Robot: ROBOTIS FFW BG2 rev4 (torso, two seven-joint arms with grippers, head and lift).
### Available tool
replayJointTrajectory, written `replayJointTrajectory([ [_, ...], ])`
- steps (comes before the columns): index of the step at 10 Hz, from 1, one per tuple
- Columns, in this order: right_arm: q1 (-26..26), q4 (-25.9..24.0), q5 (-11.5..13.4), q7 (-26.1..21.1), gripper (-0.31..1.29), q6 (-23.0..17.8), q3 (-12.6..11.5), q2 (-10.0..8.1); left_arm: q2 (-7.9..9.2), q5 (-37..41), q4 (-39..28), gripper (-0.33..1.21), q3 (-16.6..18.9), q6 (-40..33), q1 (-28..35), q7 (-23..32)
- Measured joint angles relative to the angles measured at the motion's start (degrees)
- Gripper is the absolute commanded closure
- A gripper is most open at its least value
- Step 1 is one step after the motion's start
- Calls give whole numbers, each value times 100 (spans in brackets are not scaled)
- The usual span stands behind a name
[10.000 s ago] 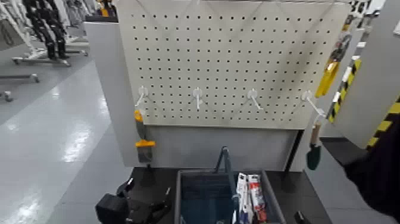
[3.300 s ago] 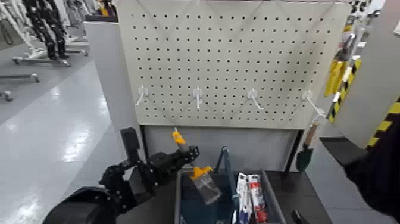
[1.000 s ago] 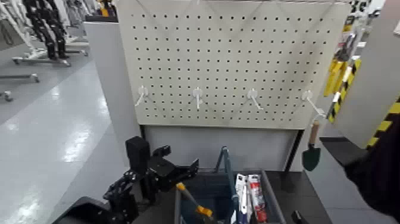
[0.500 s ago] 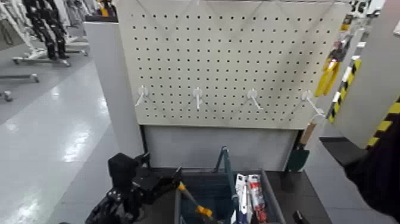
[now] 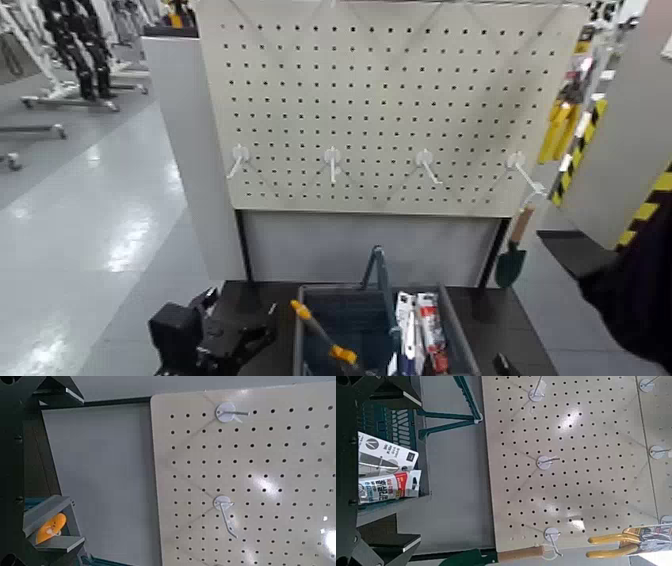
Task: Put the yellow paint brush into the crate.
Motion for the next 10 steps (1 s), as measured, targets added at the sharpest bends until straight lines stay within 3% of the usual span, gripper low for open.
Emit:
replayJointTrajectory([
  [3,12,-25,32,-9,13,1,-16,-1,1,-174,-175,9,-50,-280,370,467],
  [10,52,-66,59,-62,13,89,-67,43,37,-747,-471,9,-78,-626,681,549],
])
